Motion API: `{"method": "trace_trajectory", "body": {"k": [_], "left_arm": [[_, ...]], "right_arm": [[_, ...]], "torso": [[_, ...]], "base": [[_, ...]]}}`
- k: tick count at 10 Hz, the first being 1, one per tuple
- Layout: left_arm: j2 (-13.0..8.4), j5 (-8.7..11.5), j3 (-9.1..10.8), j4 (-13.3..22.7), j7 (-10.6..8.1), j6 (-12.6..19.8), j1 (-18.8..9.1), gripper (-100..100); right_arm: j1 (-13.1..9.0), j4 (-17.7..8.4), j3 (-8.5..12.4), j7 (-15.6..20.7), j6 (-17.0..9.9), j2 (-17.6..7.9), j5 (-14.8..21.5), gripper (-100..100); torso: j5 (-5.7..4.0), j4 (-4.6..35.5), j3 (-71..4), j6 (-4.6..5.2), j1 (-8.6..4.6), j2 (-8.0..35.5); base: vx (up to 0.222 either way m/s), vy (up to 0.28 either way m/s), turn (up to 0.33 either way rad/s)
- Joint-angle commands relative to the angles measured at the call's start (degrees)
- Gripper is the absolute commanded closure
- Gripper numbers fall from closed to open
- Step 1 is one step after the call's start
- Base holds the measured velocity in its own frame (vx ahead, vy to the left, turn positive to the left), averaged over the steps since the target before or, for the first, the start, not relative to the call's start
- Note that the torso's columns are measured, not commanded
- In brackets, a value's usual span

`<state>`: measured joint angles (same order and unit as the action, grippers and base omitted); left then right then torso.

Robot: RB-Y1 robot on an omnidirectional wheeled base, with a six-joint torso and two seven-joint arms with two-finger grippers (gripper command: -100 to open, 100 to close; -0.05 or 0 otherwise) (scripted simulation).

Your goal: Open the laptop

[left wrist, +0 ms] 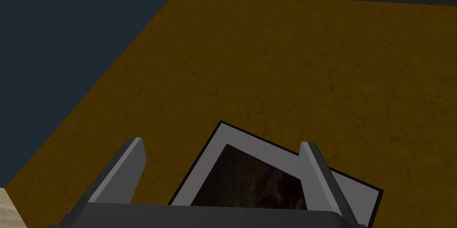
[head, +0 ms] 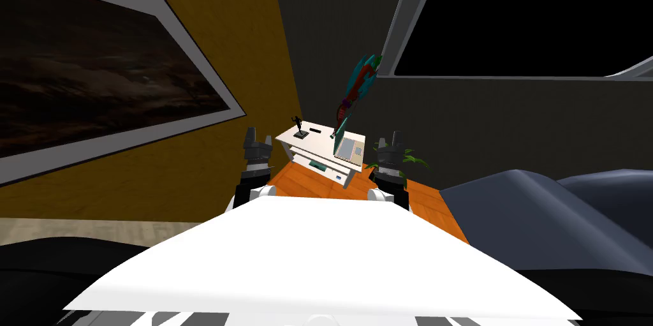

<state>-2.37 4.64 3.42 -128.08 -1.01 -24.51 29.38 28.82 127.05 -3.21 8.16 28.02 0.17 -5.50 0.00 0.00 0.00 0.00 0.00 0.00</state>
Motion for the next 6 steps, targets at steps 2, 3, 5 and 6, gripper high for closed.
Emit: {"method": "trace_trajectory", "body": {"k": [2,3,5,6], "left_arm": [[0.00,0.00,0.00,0.00,0.00,0.00,0.00,0],[0.00,0.00,0.00,-0.01,0.00,0.00,0.00,0],[0.00,0.00,0.00,-0.01,0.00,0.00,0.00,0],[0.00,0.00,0.00,-0.01,0.00,0.00,0.00,0]], "right_arm": [[0.00,0.00,0.00,0.00,0.00,0.00,0.00,0],[0.00,0.01,0.00,0.00,0.00,0.00,0.00,0],[0.00,0.01,0.00,0.00,0.00,0.00,0.00,0],[0.00,0.01,0.00,0.00,0.00,0.00,0.00,0]], "torso": [[0.00,6.00,-12.00,0.00,0.00,5.97],[0.00,10.06,-20.14,0.00,0.00,10.03],[0.00,18.46,-36.92,0.00,0.00,18.45],[0.00,22.68,-45.36,0.00,0.00,22.69]], "base": [[0.000,0.000,0.000],[0.000,0.000,0.000],[0.000,0.000,0.000],[0.000,0.000,0.000]]}}
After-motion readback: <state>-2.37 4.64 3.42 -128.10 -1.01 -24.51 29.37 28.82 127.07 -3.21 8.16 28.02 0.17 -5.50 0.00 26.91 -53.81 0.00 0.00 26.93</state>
